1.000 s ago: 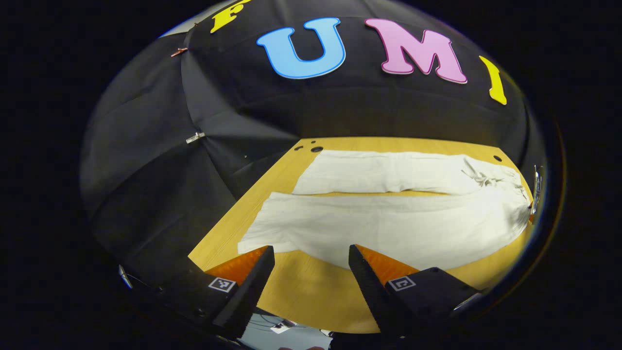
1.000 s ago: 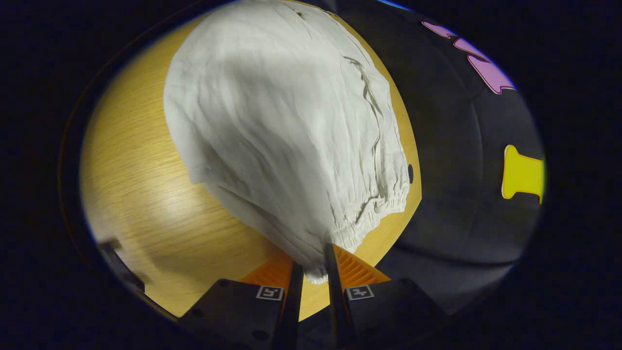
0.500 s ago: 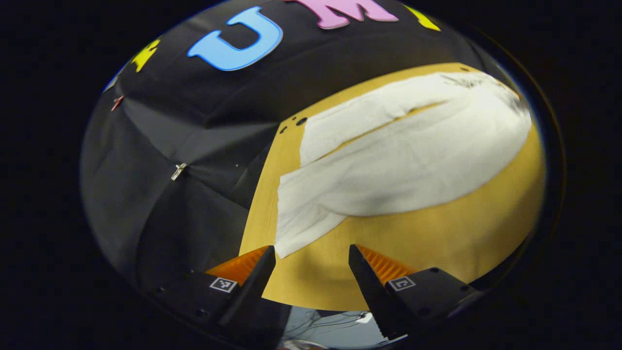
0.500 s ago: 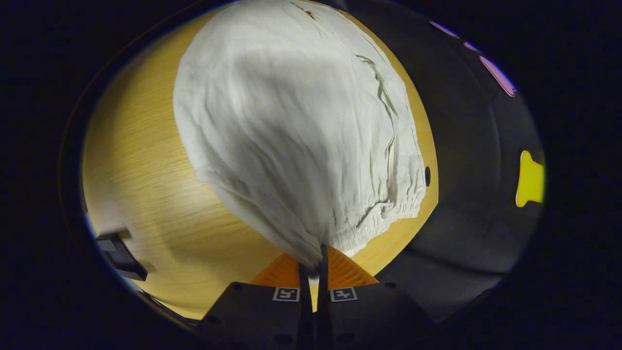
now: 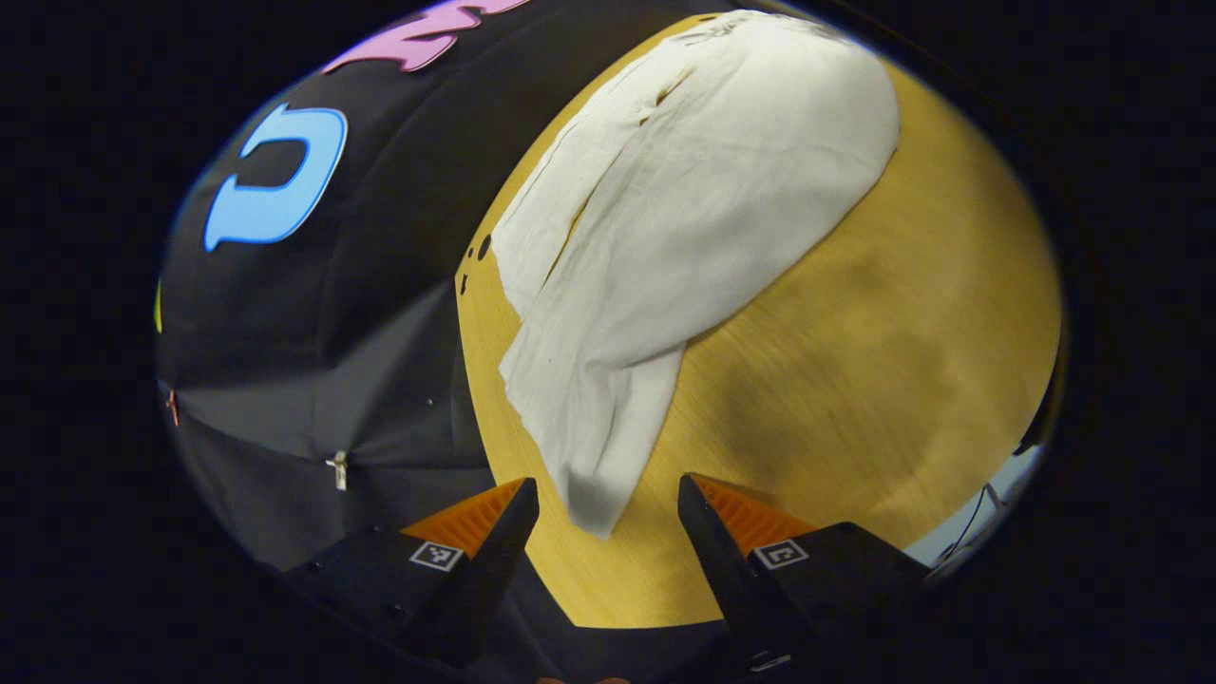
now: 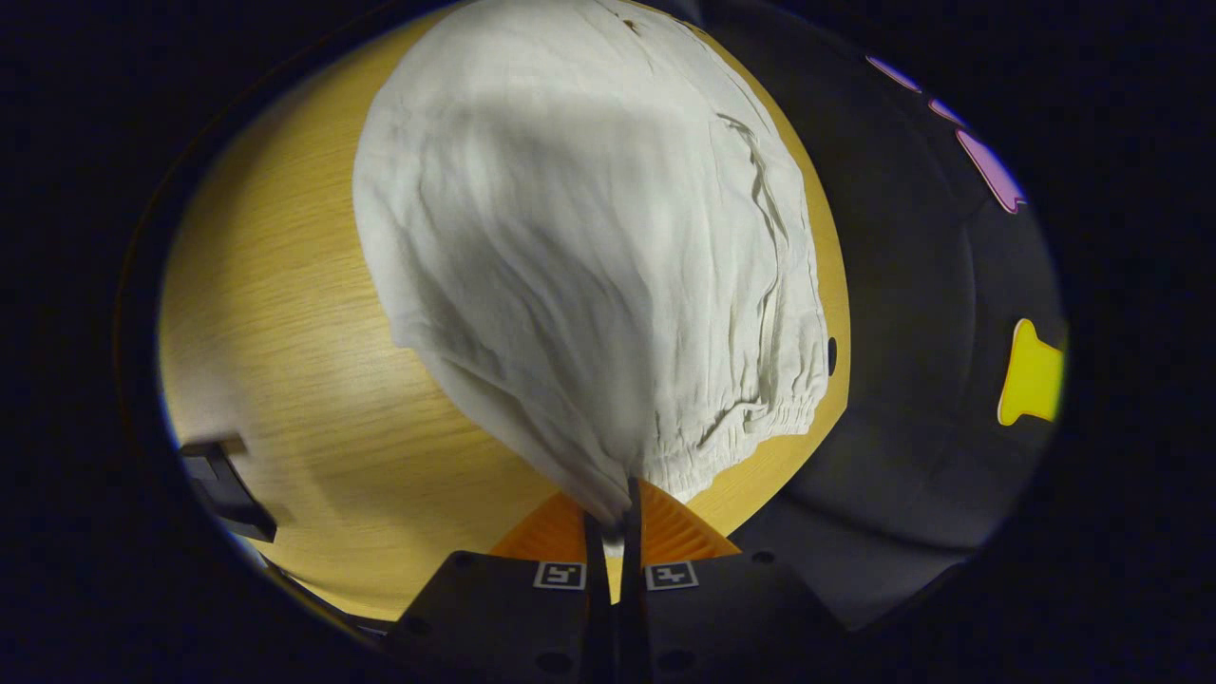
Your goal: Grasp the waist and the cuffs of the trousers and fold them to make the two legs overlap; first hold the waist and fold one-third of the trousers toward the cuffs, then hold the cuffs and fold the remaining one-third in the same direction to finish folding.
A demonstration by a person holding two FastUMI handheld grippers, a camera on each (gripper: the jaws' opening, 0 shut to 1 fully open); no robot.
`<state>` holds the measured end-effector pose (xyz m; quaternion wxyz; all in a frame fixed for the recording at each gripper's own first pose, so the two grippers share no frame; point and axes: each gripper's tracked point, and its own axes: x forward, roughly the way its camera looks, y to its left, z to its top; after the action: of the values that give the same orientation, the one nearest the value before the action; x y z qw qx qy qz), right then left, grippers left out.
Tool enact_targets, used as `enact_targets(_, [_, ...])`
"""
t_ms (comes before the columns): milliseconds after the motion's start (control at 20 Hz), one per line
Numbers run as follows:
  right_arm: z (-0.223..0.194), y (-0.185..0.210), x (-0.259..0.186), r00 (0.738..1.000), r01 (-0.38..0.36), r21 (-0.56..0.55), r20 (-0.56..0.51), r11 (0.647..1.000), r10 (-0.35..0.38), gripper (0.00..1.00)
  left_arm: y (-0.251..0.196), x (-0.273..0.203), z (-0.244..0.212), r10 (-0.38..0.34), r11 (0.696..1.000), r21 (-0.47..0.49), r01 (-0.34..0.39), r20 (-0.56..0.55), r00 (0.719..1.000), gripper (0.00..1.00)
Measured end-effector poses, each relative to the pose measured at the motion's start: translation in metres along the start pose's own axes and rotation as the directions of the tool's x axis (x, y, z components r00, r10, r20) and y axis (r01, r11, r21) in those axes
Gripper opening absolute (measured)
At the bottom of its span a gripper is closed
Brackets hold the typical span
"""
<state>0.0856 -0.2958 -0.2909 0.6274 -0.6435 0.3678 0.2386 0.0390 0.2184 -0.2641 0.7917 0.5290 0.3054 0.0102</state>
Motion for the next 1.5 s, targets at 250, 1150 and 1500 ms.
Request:
enact_targets(250, [-0.001, 0.001, -0.002, 1.000, 0.016, -0.037, -0.015, 0.999, -0.016, 0.08, 0.011, 0.029, 0.001, -0.115, 0.987, 0.109, 0.116, -0.016, 0.993, 0.90])
enact_targets(1150, [-0.007, -0.005, -0.003, 1.000, 0.010, 0.012, -0.005, 1.000, -0.010, 0.08, 0.013, 0.055, -0.006, -0.210, 0.960, 0.174, 0.221, -0.079, 0.975, 0.06])
enact_targets(1500, [-0.011, -0.031, -0.029, 0.994, 0.109, 0.112, 0.013, 0.988, -0.111, 0.07, 0.040, 0.032, 0.022, -0.066, 0.989, 0.131, 0.063, 0.020, 0.998, 0.05])
